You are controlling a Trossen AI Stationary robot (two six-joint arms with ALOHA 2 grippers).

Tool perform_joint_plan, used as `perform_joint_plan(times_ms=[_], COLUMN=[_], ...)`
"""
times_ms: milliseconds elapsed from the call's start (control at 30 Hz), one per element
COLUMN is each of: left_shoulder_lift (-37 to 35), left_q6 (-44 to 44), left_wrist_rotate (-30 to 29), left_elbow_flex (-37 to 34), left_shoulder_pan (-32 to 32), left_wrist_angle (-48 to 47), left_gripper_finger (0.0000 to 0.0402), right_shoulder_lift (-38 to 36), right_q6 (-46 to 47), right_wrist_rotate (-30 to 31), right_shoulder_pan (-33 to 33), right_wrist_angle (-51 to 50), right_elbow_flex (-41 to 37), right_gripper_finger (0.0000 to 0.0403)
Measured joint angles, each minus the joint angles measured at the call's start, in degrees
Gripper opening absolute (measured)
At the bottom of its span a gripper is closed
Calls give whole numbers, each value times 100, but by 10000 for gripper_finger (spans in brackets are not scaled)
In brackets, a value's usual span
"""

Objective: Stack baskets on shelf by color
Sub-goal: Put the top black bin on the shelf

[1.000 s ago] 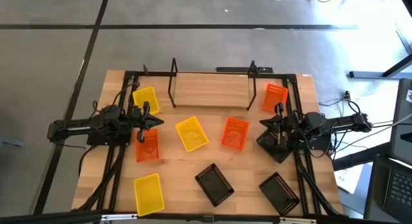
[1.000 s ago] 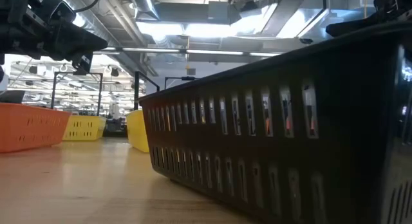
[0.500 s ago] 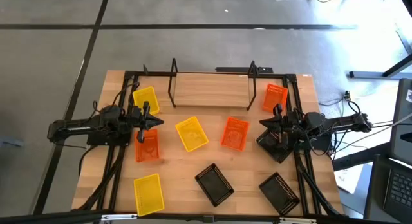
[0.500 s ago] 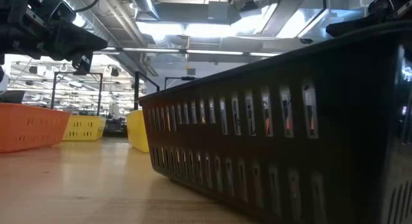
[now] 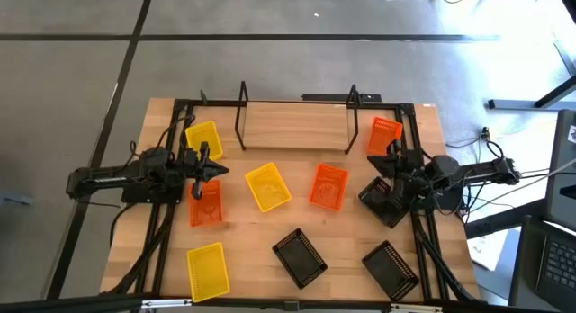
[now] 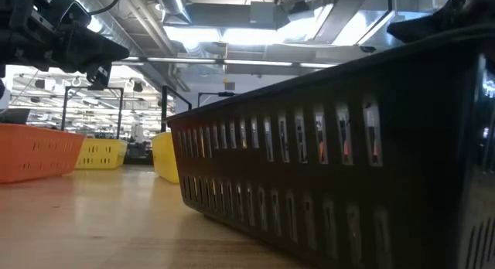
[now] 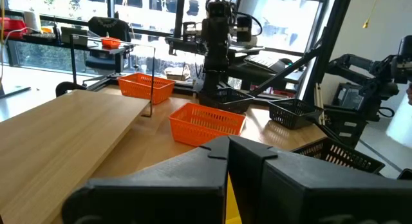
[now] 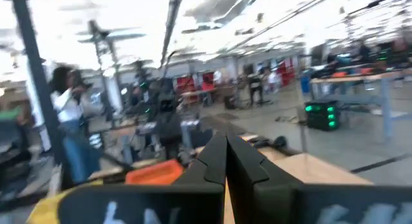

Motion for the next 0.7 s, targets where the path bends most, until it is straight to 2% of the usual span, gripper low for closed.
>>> perform_joint_plan(times_ms=[133, 333, 533, 700], left_shoulder_lift=[0, 0, 2, 0], left_q6=[0, 0, 345, 585], left_wrist_rotate=[2, 0, -222, -804], left_elbow_flex=[0, 0, 0, 1], left_shoulder_pan=[-1, 1, 1, 1], left_wrist_angle=[-2, 0, 161, 461], left_gripper_finger=[0, 0, 0, 0], right_shoulder_lift=[7, 113, 671, 1494], right_q6=[-572, -956, 119, 353], right_wrist_rotate=[152, 1024, 1071, 1191], right_shoulder_pan=[0, -2, -2, -4], right_wrist_angle=[-216, -1012, -2137, -3174], right_elbow_flex=[281, 940, 1686, 2598], right_gripper_finger=[0, 0, 0, 0])
